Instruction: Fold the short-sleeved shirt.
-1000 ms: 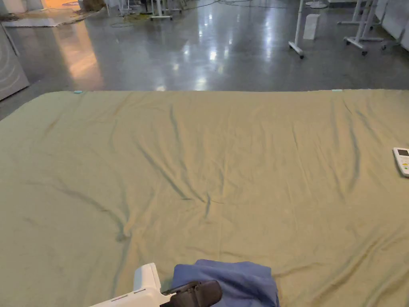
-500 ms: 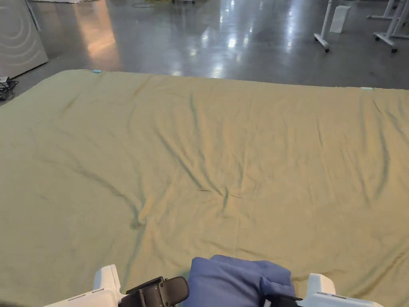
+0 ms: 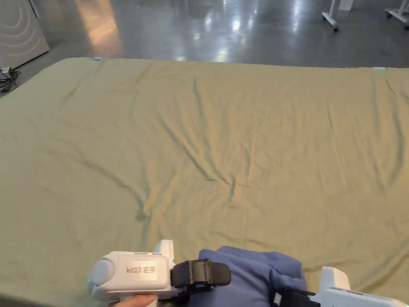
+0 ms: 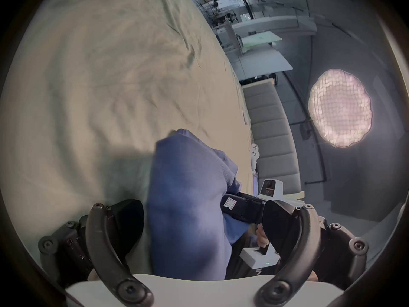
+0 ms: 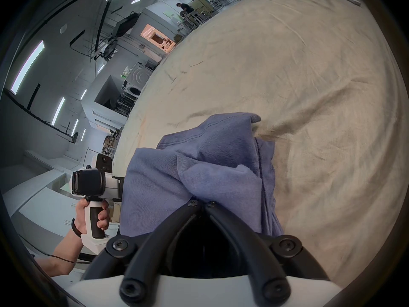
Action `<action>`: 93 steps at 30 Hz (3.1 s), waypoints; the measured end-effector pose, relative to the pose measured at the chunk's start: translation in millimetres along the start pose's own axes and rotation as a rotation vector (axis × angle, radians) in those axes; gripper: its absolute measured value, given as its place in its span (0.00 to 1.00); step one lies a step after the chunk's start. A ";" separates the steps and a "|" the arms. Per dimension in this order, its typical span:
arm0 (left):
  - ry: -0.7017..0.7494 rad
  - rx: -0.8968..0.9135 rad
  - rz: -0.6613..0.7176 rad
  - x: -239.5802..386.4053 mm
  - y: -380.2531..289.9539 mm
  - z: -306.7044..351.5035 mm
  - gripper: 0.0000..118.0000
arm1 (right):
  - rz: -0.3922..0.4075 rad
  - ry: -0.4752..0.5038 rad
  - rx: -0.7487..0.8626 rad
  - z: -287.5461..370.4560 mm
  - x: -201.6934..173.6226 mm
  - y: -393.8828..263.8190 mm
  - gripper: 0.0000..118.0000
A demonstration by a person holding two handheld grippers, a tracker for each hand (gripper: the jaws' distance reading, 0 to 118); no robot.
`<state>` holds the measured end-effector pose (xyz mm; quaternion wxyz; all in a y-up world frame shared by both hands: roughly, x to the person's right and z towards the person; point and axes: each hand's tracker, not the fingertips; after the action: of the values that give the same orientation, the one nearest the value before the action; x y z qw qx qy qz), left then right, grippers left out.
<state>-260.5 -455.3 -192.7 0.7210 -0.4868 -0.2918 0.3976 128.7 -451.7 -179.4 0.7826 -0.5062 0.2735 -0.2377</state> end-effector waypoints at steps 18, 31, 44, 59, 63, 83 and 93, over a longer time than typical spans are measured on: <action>0.221 0.142 -0.118 47.3 56.5 173.2 0.24 | 0.179 0.191 0.306 107.5 -66.1 -36.8 0.00; 0.852 0.181 0.074 -44.6 105.6 263.0 0.59 | -0.067 0.008 0.416 138.7 -25.6 -89.0 0.00; 0.864 0.538 -0.547 133.0 48.2 298.1 0.64 | 0.166 -0.121 0.518 190.9 -61.8 -86.4 0.00; 0.605 0.881 -0.853 268.2 -122.9 141.6 0.45 | 0.470 -0.257 0.734 214.4 -160.5 -60.7 0.00; 0.616 0.805 -0.878 273.6 -138.1 129.1 0.22 | 0.528 -0.314 0.775 219.1 -165.0 -67.5 0.01; 0.730 0.786 -0.921 280.7 -154.1 136.5 0.01 | 0.595 -0.555 0.823 229.1 -170.4 -92.0 0.03; 0.673 0.856 -0.889 277.4 -156.6 149.3 0.67 | 0.580 -0.552 0.817 227.3 -170.0 -91.5 0.69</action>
<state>-193.3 -180.3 16.1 0.9946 -0.0914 -0.0419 -0.0273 146.6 -225.1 13.7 0.9904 -0.1101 0.0725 0.0417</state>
